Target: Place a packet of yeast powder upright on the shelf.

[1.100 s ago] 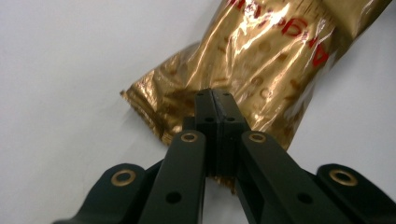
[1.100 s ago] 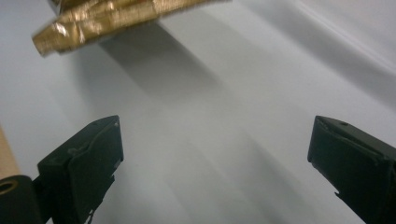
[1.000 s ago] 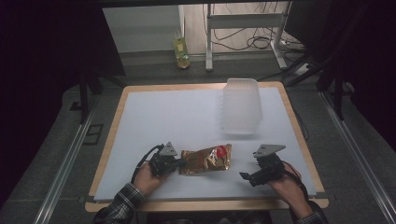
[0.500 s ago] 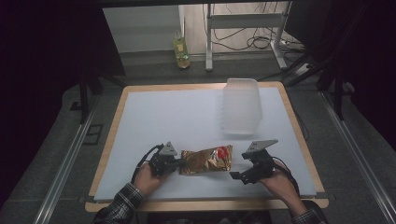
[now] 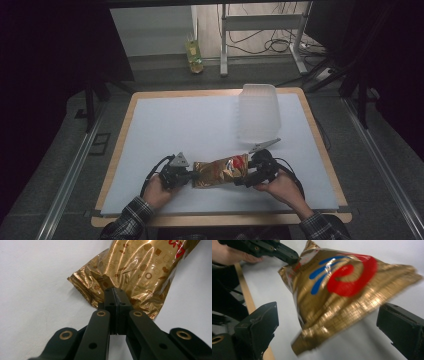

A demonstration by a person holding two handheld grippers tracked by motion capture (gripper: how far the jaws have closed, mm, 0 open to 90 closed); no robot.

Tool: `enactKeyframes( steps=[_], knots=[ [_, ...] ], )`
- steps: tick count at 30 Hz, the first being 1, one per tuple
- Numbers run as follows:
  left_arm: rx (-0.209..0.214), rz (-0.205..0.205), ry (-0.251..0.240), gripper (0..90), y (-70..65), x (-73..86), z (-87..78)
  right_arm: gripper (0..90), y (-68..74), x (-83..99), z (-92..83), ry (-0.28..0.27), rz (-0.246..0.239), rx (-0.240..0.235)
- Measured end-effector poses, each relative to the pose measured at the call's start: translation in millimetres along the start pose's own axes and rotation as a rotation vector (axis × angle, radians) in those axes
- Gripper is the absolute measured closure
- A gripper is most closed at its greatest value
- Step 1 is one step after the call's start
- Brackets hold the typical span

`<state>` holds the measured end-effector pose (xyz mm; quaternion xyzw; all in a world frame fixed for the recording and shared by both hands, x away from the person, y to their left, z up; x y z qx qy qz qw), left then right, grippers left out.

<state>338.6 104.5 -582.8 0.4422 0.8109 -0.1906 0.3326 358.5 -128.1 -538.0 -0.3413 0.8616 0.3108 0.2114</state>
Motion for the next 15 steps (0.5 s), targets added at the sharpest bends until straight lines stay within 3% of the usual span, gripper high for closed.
enactKeyframes(
  steps=[4, 10, 15],
  knots=[
    [0.0, -0.003, -0.006, 89.9, -0.7, -0.6, 0.5, 15.7, 1.9, -8.8, 8.6, 0.001, 0.052, -0.011],
    [0.001, 0.012, 0.004, 89.9, -0.2, -0.2, 0.0, 35.4, 4.7, -23.7, 18.1, -0.025, 0.109, -0.065],
    [0.0, 0.015, 0.004, 89.8, -0.3, -0.4, 0.1, 44.6, 5.0, -29.2, 26.4, -0.019, 0.11, -0.072]
  ],
)
Point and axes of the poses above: each handheld gripper's, and its own axes: z roughly forward along the jaws, x roughly out of its underside, y roughly to its left, the point moved 6 cm from there along z, roughly forward along the jaws, and after that the axes turned 6 degrees about z, right-handed, at the moved point
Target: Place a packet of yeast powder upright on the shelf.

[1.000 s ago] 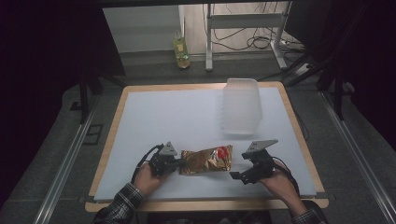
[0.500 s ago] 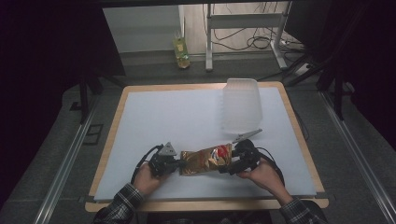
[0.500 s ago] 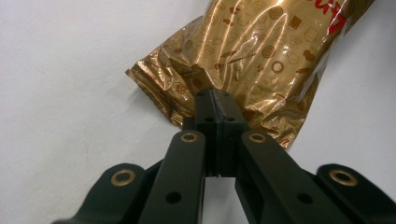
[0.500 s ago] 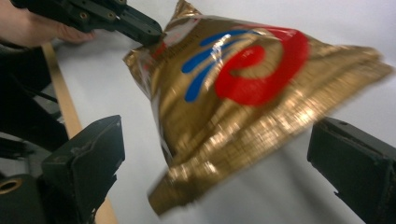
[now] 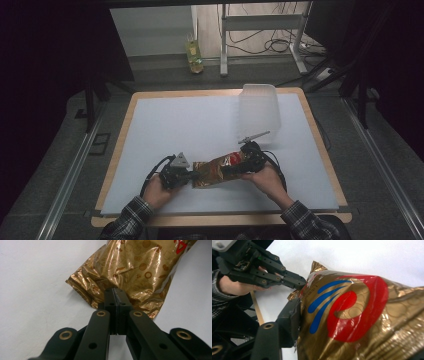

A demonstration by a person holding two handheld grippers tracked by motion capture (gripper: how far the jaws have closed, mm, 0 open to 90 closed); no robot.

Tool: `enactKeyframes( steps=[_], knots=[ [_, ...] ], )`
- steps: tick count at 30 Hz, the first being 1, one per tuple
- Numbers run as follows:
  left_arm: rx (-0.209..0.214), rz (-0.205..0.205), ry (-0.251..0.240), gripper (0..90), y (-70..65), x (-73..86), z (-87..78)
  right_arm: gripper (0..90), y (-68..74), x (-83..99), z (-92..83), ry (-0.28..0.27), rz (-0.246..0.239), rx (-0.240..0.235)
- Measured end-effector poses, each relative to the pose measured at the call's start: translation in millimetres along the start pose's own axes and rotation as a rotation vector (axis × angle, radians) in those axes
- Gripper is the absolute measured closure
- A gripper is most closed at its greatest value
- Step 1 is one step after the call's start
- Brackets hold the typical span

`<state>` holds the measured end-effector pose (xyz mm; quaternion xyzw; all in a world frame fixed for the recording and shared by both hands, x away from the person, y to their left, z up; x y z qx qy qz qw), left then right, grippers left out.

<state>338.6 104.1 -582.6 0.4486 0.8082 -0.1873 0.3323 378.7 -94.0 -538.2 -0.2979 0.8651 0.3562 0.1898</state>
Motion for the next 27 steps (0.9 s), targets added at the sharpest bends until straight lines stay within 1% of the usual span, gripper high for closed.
enactKeyframes(
  steps=[1, 2, 4, 7, 8, 9, 10, 11, 12, 13, 14, 20, 23, 24, 25, 26, 27],
  knots=[
    [0.0, 0.001, 0.001, 89.8, 0.1, 0.0, 0.0, 46.3, 0.6, 0.3, 2.1, 0.01, 0.003, -0.002],
    [0.0, 0.002, 0.001, 89.8, 0.0, -0.1, 0.0, 48.0, 1.3, 0.8, 4.3, 0.019, 0.008, -0.014],
    [-0.002, 0.004, 0.0, 89.8, -0.1, -0.1, 0.0, 51.3, 2.3, 1.6, 6.6, 0.027, 0.012, -0.017],
    [-0.006, 0.004, -0.008, 89.6, -0.8, -0.8, 0.2, 59.3, 4.1, 1.4, 4.2, 0.024, 0.017, -0.034],
    [-0.013, 0.01, -0.008, 88.4, -0.5, -0.9, -0.3, 60.7, 4.6, 1.4, 3.8, 0.023, 0.02, -0.029],
    [-0.02, 0.015, -0.009, 87.1, -0.5, -1.1, -0.7, 61.9, 5.3, 1.4, 3.4, 0.022, 0.013, -0.026],
    [-0.023, 0.029, -0.001, 85.8, 0.4, -0.7, -2.0, 63.1, 6.3, 1.2, 2.7, 0.023, 0.006, -0.026],
    [-0.03, 0.03, -0.005, 84.5, 0.7, -1.1, -2.8, 64.1, 7.1, 0.4, 2.0, 0.019, -0.005, -0.028],
    [-0.039, 0.034, -0.008, 82.0, 1.0, -1.5, -3.9, 65.0, 8.3, -0.2, 0.9, 0.018, -0.008, -0.029],
    [-0.039, 0.034, -0.008, 79.8, 1.0, -1.5, -3.9, 65.0, 8.3, -0.2, 0.9, 0.018, -0.008, -0.029],
    [-0.045, 0.025, -0.026, 78.0, 0.8, -3.1, -5.4, 66.1, 10.3, -1.5, -1.3, 0.017, -0.029, -0.028],
    [-0.063, 0.047, -0.059, 65.4, -0.1, -8.1, -10.3, 67.8, 14.6, -6.5, -9.7, 0.015, -0.078, -0.016],
    [-0.07, 0.043, -0.081, 57.6, 0.1, -9.9, -12.5, 68.1, 17.1, -8.7, -13.3, 0.016, -0.109, -0.004],
    [-0.067, 0.033, -0.094, 55.3, 0.2, -10.6, -13.1, 68.1, 18.3, -9.5, -14.6, 0.016, -0.116, 0.0],
    [-0.067, 0.033, -0.094, 53.2, 0.2, -10.6, -13.1, 68.2, 18.9, -10.5, -15.8, 0.015, -0.128, 0.004],
    [-0.067, 0.025, -0.107, 50.4, 1.6, -11.1, -14.6, 68.3, 19.5, -11.4, -17.4, 0.016, -0.137, 0.01],
    [-0.067, 0.025, -0.107, 47.8, 1.6, -11.1, -14.6, 68.3, 19.5, -11.4, -17.4, 0.016, -0.137, 0.01]
  ],
)
Point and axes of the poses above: each handheld gripper's, and its own axes: z roughly forward along the jaws, x roughly out of its underside, y roughly to its left, the point moved 6 cm from there along z, roughly forward along the jaws, and after that the axes turned 6 degrees about z, right-handed, at the moved point
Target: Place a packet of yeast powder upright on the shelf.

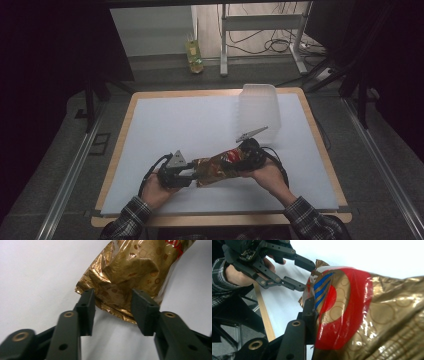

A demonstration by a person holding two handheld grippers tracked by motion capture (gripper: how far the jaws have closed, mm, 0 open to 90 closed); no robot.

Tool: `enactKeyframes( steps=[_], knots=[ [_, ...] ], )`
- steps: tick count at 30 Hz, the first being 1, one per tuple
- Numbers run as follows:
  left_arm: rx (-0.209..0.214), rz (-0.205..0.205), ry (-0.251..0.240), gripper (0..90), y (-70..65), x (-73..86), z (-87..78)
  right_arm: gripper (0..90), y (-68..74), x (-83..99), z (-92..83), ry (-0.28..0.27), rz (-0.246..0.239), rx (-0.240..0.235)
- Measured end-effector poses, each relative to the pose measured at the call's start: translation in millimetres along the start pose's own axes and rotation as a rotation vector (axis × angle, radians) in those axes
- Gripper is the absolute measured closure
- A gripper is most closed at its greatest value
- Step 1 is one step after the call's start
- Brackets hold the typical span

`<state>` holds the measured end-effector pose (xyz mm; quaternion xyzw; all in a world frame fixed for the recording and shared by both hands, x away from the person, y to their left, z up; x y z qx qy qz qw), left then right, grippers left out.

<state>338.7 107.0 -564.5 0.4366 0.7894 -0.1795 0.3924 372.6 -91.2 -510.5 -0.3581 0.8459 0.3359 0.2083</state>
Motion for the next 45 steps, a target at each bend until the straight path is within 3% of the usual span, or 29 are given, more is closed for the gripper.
enactKeyframes(
  steps=[11, 14, 28, 36, 45],
  knots=[
    [0.002, -0.024, -0.062, 26.9, 6.0, -2.2, -2.0, 68.6, -0.9, -11.3, -19.0, -0.021, -0.077, 0.062],
    [0.022, -0.027, -0.068, 23.7, 6.2, -1.8, -2.1, 68.6, -2.4, -13.4, -23.5, -0.024, -0.086, 0.078],
    [0.063, -0.009, -0.077, 20.6, 3.6, -1.3, -3.1, 68.7, -8.8, -27.1, -48.1, -0.017, -0.187, 0.124],
    [0.06, 0.003, -0.089, 18.1, 5.4, -1.0, -3.2, 68.8, -11.1, -37.8, -65.0, -0.021, -0.266, 0.145],
    [0.041, 0.02, -0.095, 14.9, 7.8, -1.0, -3.0, 68.8, -18.0, -48.7, -83.8, -0.027, -0.309, 0.146]
  ],
)
Point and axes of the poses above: each handheld gripper's, and its own axes: z roughly forward along the jaws, x roughly out of its underside, y roughly to its left, the point moved 6 cm from there along z, roughly forward along the jaws, and after that the axes turned 6 degrees about z, right-handed, at the moved point
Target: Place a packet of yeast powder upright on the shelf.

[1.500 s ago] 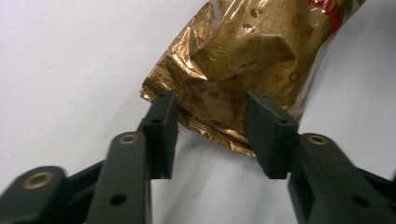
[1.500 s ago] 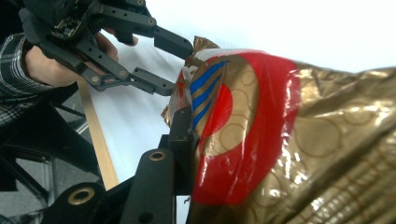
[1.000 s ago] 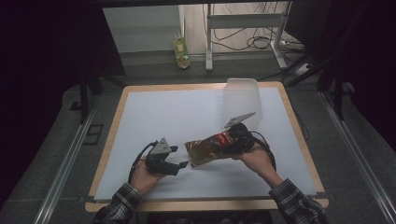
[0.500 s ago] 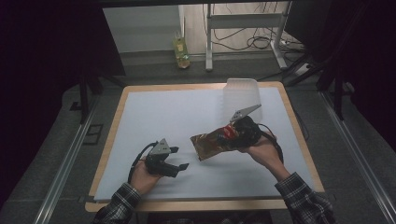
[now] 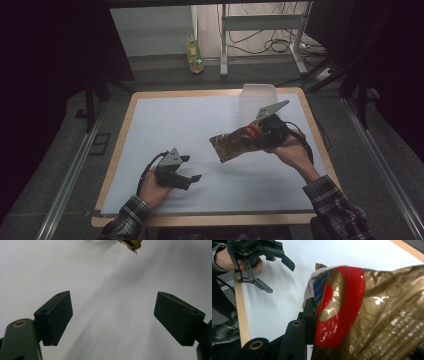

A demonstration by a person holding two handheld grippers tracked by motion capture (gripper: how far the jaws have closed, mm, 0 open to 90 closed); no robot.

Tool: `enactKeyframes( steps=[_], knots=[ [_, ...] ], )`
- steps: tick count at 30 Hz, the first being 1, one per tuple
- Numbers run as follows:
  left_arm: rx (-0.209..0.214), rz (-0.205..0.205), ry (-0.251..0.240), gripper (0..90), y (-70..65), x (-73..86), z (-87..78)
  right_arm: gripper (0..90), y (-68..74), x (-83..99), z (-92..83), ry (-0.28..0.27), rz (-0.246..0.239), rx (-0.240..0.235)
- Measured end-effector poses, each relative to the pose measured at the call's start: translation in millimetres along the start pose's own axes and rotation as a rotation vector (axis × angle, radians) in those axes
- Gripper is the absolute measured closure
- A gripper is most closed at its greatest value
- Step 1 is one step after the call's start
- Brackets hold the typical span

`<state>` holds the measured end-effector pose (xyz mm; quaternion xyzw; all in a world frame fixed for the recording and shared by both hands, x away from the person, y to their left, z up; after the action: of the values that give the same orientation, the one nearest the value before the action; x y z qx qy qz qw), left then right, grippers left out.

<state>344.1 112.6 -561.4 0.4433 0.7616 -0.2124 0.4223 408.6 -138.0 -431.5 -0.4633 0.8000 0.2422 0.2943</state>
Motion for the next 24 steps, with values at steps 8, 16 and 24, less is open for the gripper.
enactKeyframes(
  steps=[8, 16, 24],
  knots=[
    [0.001, 0.001, 0.008, 14.2, 0.4, 1.0, 1.8, 68.9, -14.9, -9.4, -14.3, -0.013, -0.058, 0.037],
    [0.0, 0.01, 0.015, 14.0, 0.0, 1.6, 2.9, 69.0, -31.3, -24.8, -31.0, -0.04, -0.092, 0.076],
    [0.0, 0.022, 0.025, 14.0, 0.3, 2.5, 2.9, 69.0, -45.8, -39.0, -39.4, -0.047, -0.121, 0.109]
  ],
)
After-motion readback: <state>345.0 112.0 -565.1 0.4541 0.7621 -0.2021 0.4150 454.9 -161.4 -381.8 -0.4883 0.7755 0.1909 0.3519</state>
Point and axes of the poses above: each handheld gripper's, and its own axes: z roughly forward along the jaws, x roughly out of its underside, y roughly to its left, the point moved 6 cm from there along z, roughly forward along the jaws, and after that the axes turned 6 degrees about z, right-handed, at the moved point
